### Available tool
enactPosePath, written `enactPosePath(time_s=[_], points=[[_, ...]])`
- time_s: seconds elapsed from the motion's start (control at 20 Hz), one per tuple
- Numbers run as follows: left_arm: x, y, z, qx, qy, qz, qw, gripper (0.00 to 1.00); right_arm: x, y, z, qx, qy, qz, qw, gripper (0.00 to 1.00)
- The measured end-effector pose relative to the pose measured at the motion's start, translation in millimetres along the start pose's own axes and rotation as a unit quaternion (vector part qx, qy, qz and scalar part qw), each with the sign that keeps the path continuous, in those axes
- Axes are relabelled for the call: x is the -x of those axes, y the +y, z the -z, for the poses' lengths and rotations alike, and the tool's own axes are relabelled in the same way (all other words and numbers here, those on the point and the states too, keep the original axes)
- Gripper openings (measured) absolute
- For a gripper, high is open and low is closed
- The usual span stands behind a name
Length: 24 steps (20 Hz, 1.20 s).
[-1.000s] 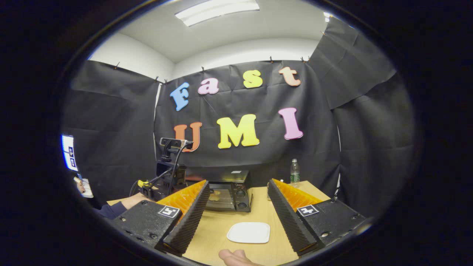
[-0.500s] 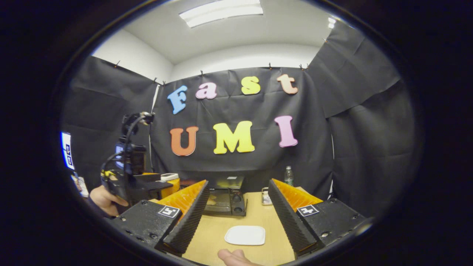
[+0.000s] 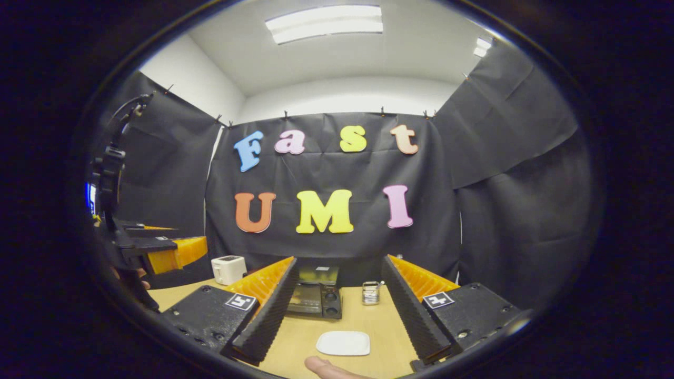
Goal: Open the electric oven with the left hand, put the food in, and close the electric oven.
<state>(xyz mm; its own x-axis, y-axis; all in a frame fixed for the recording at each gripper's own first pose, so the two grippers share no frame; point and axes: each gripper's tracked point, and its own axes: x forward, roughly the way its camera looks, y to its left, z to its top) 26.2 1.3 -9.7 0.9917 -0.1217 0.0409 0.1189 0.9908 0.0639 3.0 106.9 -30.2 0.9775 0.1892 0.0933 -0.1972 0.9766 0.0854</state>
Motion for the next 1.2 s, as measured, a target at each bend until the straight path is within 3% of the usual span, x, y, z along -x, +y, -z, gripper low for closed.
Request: enactPosePath(time_s=[0.4, 0.6, 0.8, 1.2], points=[[90, 22, 16, 0.016, 0.006, -0.038, 0.999, 0.96, 23, 28, -28, -0.013, -0.017, -0.003, 1.000, 0.96], [114, 11, 10, 0.007, -0.018, -0.022, 1.000, 0.96, 29, 32, -22, 0.017, -0.004, 0.004, 1.000, 0.96], [118, 4, 1, 0.017, -0.025, -0.008, 0.999, 0.96, 32, 35, -7, 0.013, 0.019, -0.008, 1.000, 0.96], [108, 5, 8, 0.014, -0.012, -0.011, 1.000, 0.95, 37, 36, -14, 0.014, 0.006, -0.021, 1.000, 0.96]])
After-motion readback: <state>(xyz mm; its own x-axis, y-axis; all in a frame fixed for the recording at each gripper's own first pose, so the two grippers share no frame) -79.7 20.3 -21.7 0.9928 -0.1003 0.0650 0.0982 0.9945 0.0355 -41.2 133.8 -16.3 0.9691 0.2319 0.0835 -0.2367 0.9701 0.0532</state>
